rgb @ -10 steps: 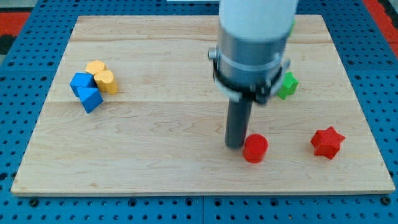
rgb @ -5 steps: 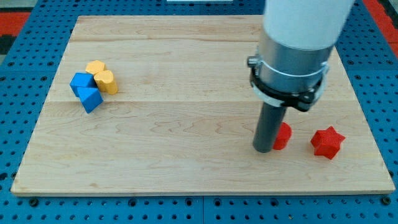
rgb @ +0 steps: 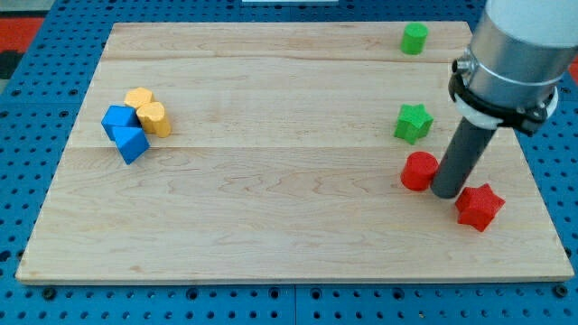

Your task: Move the red circle to down side of the green star

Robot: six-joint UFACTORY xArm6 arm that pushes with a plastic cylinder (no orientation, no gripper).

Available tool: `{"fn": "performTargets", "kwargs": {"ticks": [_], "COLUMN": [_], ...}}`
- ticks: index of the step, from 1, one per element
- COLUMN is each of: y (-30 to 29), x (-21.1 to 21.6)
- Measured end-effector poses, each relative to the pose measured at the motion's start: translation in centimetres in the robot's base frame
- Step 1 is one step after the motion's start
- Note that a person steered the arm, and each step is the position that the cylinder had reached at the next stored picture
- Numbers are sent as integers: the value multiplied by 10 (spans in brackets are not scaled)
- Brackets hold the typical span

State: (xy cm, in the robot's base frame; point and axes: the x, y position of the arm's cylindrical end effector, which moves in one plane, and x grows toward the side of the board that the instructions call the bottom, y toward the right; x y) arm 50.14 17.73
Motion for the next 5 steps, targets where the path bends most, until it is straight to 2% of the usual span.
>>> {"fn": "performTargets", "kwargs": {"ticks": [1,2,3,4,5], "y": [-17,30,119,164,153], "x": [-23,-26,-43,27,94]}}
